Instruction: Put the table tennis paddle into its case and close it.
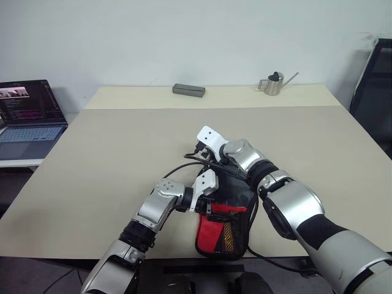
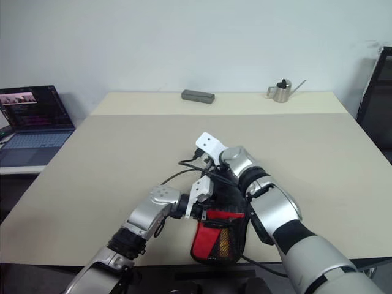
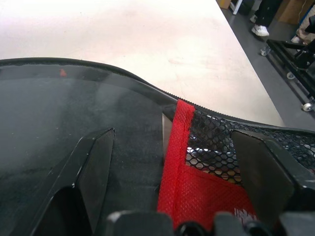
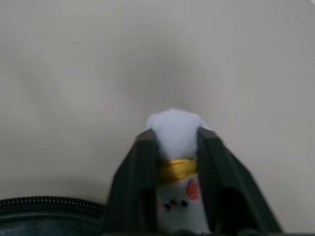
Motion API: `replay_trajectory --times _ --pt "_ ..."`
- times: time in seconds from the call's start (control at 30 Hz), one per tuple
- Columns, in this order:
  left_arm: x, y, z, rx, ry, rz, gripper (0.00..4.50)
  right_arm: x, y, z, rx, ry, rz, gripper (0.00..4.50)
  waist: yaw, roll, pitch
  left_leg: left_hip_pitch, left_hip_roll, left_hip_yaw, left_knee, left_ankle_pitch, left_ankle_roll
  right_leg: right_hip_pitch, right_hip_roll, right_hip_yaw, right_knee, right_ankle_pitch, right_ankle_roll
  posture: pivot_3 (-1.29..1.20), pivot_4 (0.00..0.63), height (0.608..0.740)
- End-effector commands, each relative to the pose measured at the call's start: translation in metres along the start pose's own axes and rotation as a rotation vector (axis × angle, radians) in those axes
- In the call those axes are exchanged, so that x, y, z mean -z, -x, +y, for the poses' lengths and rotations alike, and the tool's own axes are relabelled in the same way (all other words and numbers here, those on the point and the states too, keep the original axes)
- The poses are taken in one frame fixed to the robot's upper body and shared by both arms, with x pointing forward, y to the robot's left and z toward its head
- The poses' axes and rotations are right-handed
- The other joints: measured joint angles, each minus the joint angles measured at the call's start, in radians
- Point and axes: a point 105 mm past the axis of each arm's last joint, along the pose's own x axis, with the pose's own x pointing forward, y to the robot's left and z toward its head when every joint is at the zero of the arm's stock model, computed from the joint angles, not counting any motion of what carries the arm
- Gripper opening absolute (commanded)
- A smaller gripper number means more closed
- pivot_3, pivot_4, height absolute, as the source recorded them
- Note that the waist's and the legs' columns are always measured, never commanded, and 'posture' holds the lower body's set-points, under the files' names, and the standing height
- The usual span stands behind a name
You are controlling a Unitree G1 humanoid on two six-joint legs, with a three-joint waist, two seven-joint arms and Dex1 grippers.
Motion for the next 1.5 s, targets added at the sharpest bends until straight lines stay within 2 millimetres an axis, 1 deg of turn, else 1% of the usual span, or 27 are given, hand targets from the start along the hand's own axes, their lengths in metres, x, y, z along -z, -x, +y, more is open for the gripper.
replay_trajectory --times 0.03,0.1,0.2,0.3,0.37,0.5,0.6,0.73,0.83,0.97,1.07,1.3,1.5 --pt "0.051 -0.005 -0.014 0.021 0.175 0.132 4.12 0.004 0.001 -0.002 0.006 0.005 0.003 0.01 0.0 0.0 0.0 0.0 0.0 0.0 0.0 0.0 0.0 0.0 0.0 0.0 0.0 0.0 0.0 0.0 0.15 0.74" --pt "0.051 -0.005 -0.014 0.023 0.176 0.135 4.12 0.003 0.002 -0.006 0.022 -0.01 -0.009 0.01 0.0 0.0 0.0 0.0 0.0 0.0 0.0 0.0 0.0 0.0 0.0 0.0 0.0 0.0 0.0 0.0 0.15 0.74" --pt "0.052 -0.005 -0.014 0.025 0.178 0.138 4.12 -0.004 0.008 -0.019 0.071 -0.034 -0.048 0.01 0.0 0.0 0.0 0.0 0.0 0.0 0.0 0.0 0.0 0.0 0.0 0.0 0.0 0.0 0.0 0.0 0.15 0.74" --pt "0.052 -0.005 -0.014 0.028 0.181 0.139 4.12 -0.013 0.021 -0.046 0.143 -0.081 -0.099 0.01 0.001 0.0 0.0 0.0 0.0 0.0 0.0 0.0 0.0 0.0 0.0 0.0 0.0 0.0 0.0 0.0 0.15 0.74" --pt "0.053 -0.005 -0.013 0.029 0.181 0.14 4.12 -0.013 0.031 -0.062 0.182 -0.104 -0.117 0.01 0.0 0.0 0.0 0.0 0.0 0.0 0.0 0.0 0.0 0.001 0.0 0.0 0.0 0.0 0.0 0.0 0.15 0.74" --pt "0.052 -0.006 -0.013 0.036 0.179 0.14 4.12 0.0 0.053 -0.092 0.243 -0.151 -0.122 0.01 0.0 0.0 0.0 0.0 0.0 0.0 -0.001 0.0 0.0 0.002 0.0 0.0 0.0 -0.002 0.002 0.0 0.15 0.74" --pt "0.052 -0.007 -0.013 0.043 0.177 0.142 4.12 0.015 0.066 -0.104 0.244 -0.193 -0.11 0.01 0.003 0.0 0.0 0.0 0.0 0.0 -0.001 0.0 0.0 0.003 0.0 0.0 0.0 -0.003 0.003 0.0 0.15 0.74" --pt "0.052 -0.008 -0.012 0.049 0.176 0.143 4.12 0.033 0.07 -0.101 0.206 -0.222 -0.09 0.01 0.004 0.0 0.0 0.0 0.0 0.0 -0.001 0.0 0.0 0.004 -0.001 0.0 -0.001 -0.003 0.003 0.0 0.15 0.74" --pt "0.052 -0.008 -0.012 0.051 0.177 0.143 4.12 0.04 0.071 -0.097 0.191 -0.234 -0.085 0.01 0.005 0.0 0.0 0.0 0.0 0.0 0.0 0.0 0.0 0.004 -0.001 0.0 -0.002 -0.003 0.003 0.0 0.15 0.74" --pt "0.052 -0.007 -0.011 0.055 0.181 0.146 4.12 0.063 0.073 -0.08 0.166 -0.254 -0.065 0.01 0.008 0.0 0.0 -0.001 0.001 -0.001 0.0 0.0 0.0 0.005 -0.001 -0.001 -0.002 -0.003 0.004 0.0 0.15 0.74" --pt "0.053 -0.006 -0.012 0.061 0.184 0.149 4.12 0.072 0.08 -0.075 0.173 -0.261 -0.05 0.01 0.008 0.0 -0.001 -0.001 0.001 -0.001 0.0 0.0 0.0 0.004 -0.002 -0.001 -0.002 -0.003 0.004 0.0 0.15 0.74" --pt "0.054 -0.007 -0.012 0.068 0.188 0.153 4.12 0.092 0.108 -0.082 0.21 -0.229 0.006 0.01 0.011 0.0 -0.001 -0.002 0.001 -0.001 -0.001 0.0 0.0 0.004 -0.003 -0.002 -0.004 -0.004 0.005 0.0 0.15 0.74" --pt "0.055 -0.008 -0.011 0.072 0.191 0.155 4.12 0.096 0.129 -0.087 0.211 -0.19 0.033 0.01 0.012 0.0 -0.001 -0.004 0.001 -0.001 -0.001 0.0 0.0 0.005 -0.003 -0.003 -0.011 -0.003 0.007 0.0 0.15 0.74"
